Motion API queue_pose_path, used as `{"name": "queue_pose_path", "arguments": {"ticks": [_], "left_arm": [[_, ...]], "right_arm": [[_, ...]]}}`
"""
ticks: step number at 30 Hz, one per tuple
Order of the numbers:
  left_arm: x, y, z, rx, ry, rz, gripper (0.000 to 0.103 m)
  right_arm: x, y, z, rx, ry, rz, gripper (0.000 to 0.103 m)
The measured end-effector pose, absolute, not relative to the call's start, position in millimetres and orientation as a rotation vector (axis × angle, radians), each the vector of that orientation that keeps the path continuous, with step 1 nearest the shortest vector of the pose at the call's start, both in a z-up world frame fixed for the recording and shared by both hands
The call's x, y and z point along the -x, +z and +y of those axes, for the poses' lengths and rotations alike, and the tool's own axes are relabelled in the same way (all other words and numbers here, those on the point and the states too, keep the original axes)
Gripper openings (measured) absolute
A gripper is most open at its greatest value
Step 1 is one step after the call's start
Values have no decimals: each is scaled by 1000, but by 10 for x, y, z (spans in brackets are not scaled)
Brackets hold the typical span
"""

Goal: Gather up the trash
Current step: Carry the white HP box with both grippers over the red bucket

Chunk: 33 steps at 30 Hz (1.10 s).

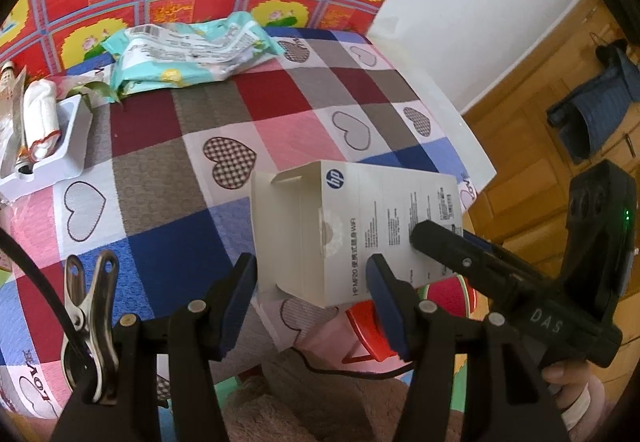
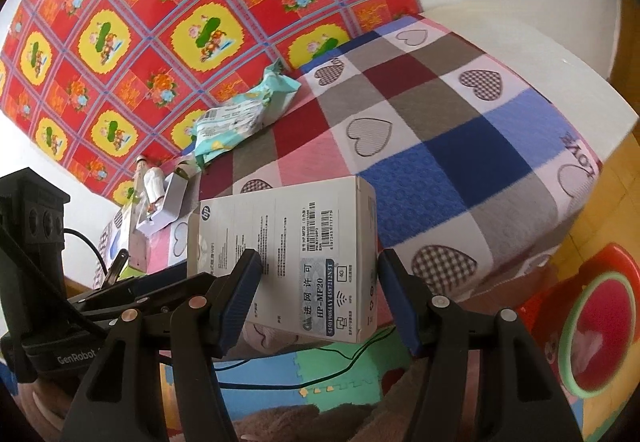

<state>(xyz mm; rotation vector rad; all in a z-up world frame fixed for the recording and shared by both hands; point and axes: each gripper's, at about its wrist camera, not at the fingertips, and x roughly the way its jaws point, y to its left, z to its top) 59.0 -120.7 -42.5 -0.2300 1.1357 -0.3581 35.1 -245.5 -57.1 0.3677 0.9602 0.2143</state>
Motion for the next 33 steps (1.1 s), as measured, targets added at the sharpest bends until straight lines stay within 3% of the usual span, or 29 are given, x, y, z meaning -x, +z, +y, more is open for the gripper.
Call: {"name": "queue_pose_path", "arguments": {"ticks": [33], "left_arm": [[-380,-449,-2467,16,-689,1175,60]], "right_arm": [[626,-582,-3602,-528,-108,861,62]]}}
